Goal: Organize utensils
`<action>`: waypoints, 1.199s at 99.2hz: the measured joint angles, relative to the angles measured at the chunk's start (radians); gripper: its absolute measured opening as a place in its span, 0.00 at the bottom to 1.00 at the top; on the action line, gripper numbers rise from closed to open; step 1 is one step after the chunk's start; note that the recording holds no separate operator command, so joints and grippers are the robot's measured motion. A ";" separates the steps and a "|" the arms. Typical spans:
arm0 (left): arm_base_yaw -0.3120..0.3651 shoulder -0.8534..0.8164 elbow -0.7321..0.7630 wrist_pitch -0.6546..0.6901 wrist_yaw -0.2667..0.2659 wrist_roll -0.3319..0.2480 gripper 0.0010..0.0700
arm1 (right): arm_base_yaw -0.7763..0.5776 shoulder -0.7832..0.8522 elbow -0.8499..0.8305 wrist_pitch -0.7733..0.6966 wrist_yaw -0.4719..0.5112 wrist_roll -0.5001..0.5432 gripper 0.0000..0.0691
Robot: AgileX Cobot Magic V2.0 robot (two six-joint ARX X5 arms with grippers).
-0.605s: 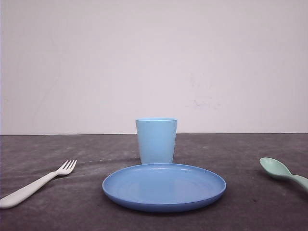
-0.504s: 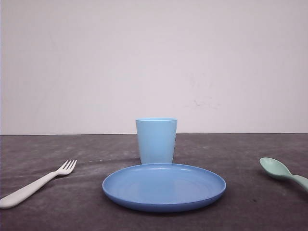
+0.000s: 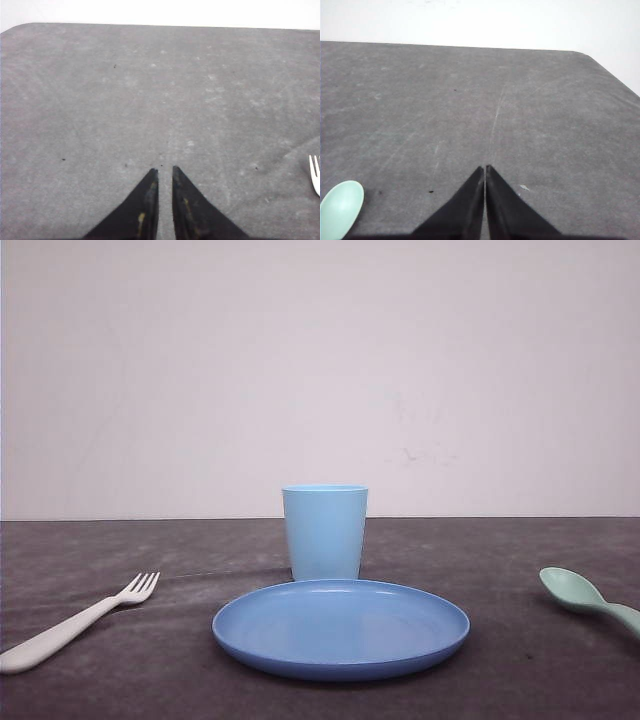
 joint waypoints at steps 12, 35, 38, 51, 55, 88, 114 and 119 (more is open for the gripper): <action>0.000 0.000 0.000 0.000 0.000 0.000 0.02 | 0.000 0.000 0.000 0.000 0.000 0.000 0.01; 0.000 0.000 0.000 0.000 0.000 0.000 0.02 | 0.000 0.000 0.000 0.000 0.000 0.000 0.01; 0.000 0.000 0.000 0.000 0.000 0.000 0.02 | 0.000 0.000 0.000 0.000 0.000 0.000 0.01; 0.000 0.000 0.000 0.000 0.000 0.000 0.02 | 0.000 0.000 0.000 0.000 0.000 0.000 0.01; 0.000 0.000 0.000 0.000 0.000 0.000 0.02 | 0.000 0.000 0.000 0.000 0.000 0.000 0.01; 0.000 0.000 -0.002 0.006 0.017 -0.052 0.02 | 0.000 0.000 0.000 0.030 -0.044 0.072 0.01; 0.000 0.000 -0.016 0.072 0.018 -0.174 0.02 | 0.000 0.000 0.000 0.037 -0.076 0.222 0.01; 0.000 0.000 -0.016 0.077 0.020 -0.200 0.02 | 0.000 0.000 0.000 0.055 -0.077 0.239 0.01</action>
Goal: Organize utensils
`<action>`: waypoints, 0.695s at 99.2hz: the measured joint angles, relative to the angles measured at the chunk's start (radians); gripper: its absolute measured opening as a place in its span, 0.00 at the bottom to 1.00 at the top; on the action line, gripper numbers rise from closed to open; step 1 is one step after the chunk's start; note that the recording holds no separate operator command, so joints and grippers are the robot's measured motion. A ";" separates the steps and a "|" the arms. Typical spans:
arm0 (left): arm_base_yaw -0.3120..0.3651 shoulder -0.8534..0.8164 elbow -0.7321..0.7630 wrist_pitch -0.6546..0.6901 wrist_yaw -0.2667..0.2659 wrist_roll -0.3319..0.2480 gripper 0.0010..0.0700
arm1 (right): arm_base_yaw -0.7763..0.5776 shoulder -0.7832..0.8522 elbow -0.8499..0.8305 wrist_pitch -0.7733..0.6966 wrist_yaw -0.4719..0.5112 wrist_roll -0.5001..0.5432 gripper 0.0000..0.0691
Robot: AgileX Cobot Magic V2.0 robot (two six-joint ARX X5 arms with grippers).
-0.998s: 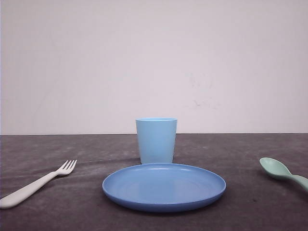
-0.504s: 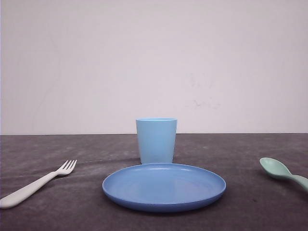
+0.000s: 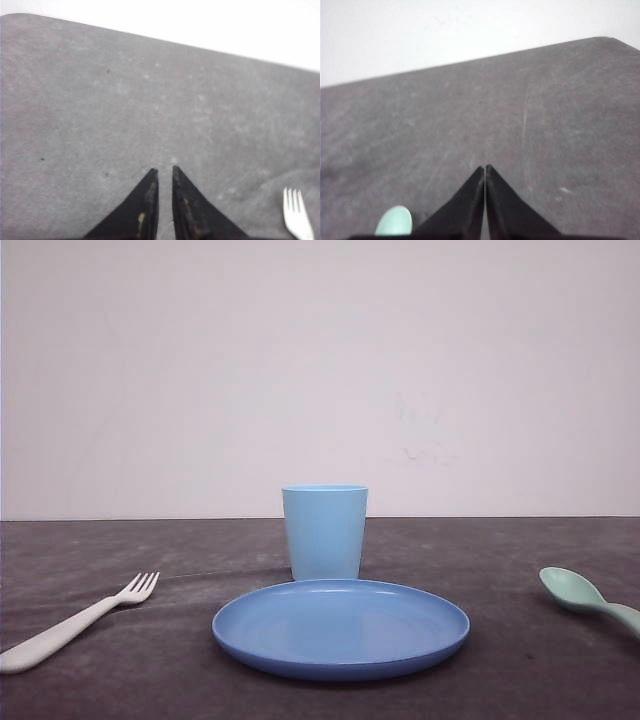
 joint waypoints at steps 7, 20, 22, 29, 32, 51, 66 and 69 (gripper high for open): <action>0.000 0.000 0.000 0.004 0.016 -0.027 0.02 | 0.000 0.000 0.000 0.028 -0.001 0.047 0.01; 0.000 0.011 0.019 -0.024 0.045 -0.075 0.02 | 0.000 0.005 0.038 -0.036 -0.001 0.138 0.01; 0.000 0.018 0.032 -0.032 0.048 -0.084 0.02 | 0.000 0.011 0.054 -0.053 -0.001 0.146 0.01; 0.000 0.060 0.098 -0.044 0.051 -0.108 0.02 | 0.000 0.047 0.134 -0.099 -0.002 0.157 0.01; 0.000 0.082 0.135 -0.048 0.054 -0.113 0.02 | 0.000 0.069 0.177 -0.112 -0.002 0.157 0.01; 0.000 0.310 0.408 -0.153 0.085 -0.099 0.02 | 0.000 0.289 0.468 -0.218 -0.009 0.079 0.01; 0.000 0.523 0.624 -0.245 0.095 -0.028 0.02 | 0.010 0.494 0.685 -0.394 -0.010 -0.027 0.01; 0.000 0.554 0.659 -0.255 0.097 -0.017 0.02 | 0.016 0.525 0.714 -0.418 -0.010 -0.045 0.01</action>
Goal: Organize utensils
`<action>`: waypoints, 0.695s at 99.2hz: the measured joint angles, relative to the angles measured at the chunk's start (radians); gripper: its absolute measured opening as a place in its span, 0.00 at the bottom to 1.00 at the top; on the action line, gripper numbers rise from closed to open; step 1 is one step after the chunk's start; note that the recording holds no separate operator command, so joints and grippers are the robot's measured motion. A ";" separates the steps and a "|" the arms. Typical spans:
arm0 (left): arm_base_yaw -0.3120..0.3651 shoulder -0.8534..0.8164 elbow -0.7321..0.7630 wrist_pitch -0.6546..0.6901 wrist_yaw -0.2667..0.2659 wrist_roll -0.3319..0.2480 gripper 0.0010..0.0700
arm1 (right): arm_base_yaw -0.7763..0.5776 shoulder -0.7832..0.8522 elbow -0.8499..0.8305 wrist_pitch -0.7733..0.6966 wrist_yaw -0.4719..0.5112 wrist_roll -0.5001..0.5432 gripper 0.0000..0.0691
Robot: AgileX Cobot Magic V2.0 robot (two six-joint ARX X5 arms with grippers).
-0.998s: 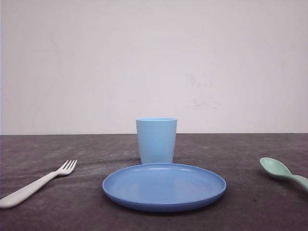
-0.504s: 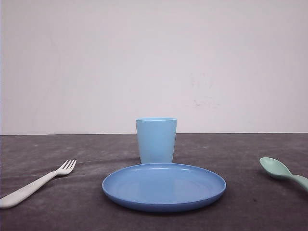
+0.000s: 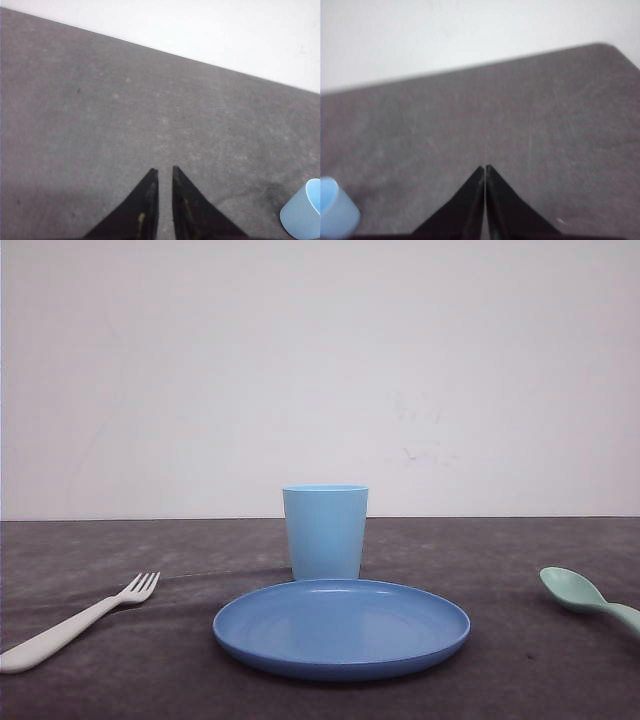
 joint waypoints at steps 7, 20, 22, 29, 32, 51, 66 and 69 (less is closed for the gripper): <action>-0.002 0.058 0.055 -0.018 0.008 0.027 0.02 | 0.020 0.055 0.037 -0.022 -0.017 -0.031 0.01; -0.021 0.119 0.077 -0.056 0.031 0.058 0.24 | 0.053 0.097 0.045 -0.036 -0.074 -0.063 0.09; -0.023 0.127 0.077 -0.062 0.032 0.060 0.32 | 0.058 0.099 0.045 -0.038 -0.079 -0.063 0.14; -0.035 0.150 0.077 -0.077 0.033 0.069 0.57 | 0.068 0.108 0.050 -0.039 -0.095 -0.063 0.38; -0.042 0.156 0.077 -0.082 0.035 0.071 0.63 | 0.072 0.112 0.051 -0.040 -0.096 -0.062 0.45; -0.105 0.200 0.077 -0.110 0.051 0.069 0.64 | 0.078 0.134 0.054 -0.079 -0.096 -0.062 0.59; -0.180 0.264 0.077 -0.125 0.051 0.039 0.56 | 0.078 0.153 0.054 -0.114 -0.097 -0.062 0.59; -0.197 0.280 0.077 -0.126 0.051 0.033 0.55 | 0.078 0.159 0.054 -0.119 -0.097 -0.062 0.59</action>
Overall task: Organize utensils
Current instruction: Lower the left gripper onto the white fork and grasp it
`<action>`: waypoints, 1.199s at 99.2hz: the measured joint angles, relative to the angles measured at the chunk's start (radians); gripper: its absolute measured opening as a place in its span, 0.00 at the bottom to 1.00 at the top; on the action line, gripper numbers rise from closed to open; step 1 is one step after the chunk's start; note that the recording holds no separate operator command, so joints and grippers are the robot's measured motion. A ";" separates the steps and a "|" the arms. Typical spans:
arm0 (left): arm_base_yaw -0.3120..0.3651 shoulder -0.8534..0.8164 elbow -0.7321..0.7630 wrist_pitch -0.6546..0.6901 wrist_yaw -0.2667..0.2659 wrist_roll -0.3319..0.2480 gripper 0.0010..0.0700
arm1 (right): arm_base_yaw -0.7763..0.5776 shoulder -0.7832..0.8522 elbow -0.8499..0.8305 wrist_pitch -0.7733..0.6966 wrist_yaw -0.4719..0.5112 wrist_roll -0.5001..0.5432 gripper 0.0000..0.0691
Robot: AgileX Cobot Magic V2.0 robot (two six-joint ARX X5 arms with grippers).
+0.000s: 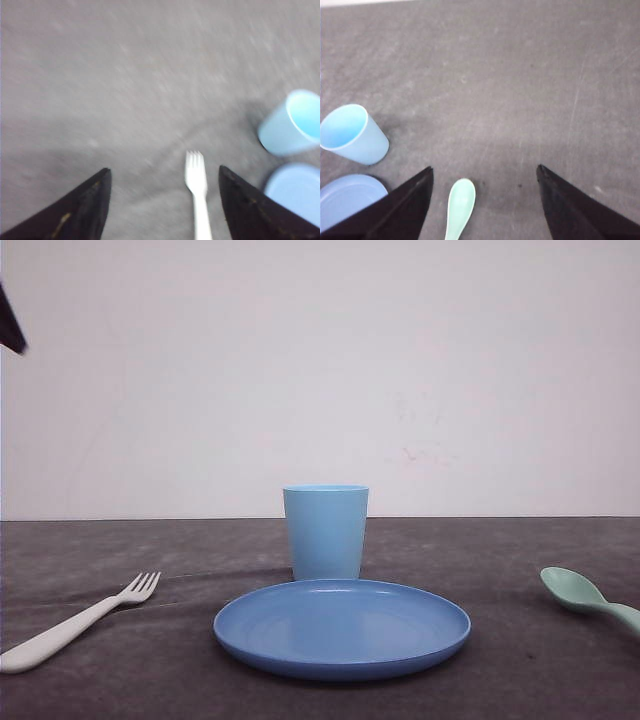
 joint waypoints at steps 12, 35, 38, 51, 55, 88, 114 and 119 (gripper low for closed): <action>-0.061 0.081 0.000 0.001 0.000 -0.031 0.55 | 0.000 0.011 0.000 -0.011 -0.001 0.000 0.59; -0.173 0.277 0.000 0.010 -0.040 -0.093 0.55 | 0.000 0.015 0.000 -0.018 -0.001 0.000 0.59; -0.186 0.303 0.000 0.016 -0.046 -0.100 0.55 | 0.000 0.015 0.000 -0.018 -0.001 0.000 0.59; -0.240 0.407 0.000 0.050 -0.051 -0.128 0.55 | 0.000 0.015 0.000 -0.017 0.000 0.000 0.59; -0.254 0.435 0.000 0.059 -0.051 -0.136 0.55 | 0.000 0.015 0.000 -0.017 0.000 0.000 0.59; -0.306 0.594 0.000 0.113 -0.083 -0.182 0.55 | 0.000 0.015 0.000 -0.018 0.000 0.000 0.59; -0.313 0.622 0.000 0.122 -0.130 -0.198 0.22 | 0.000 0.015 0.000 -0.018 0.000 0.000 0.59; -0.313 0.623 0.000 0.122 -0.130 -0.199 0.11 | 0.000 0.015 0.000 -0.018 0.000 0.000 0.59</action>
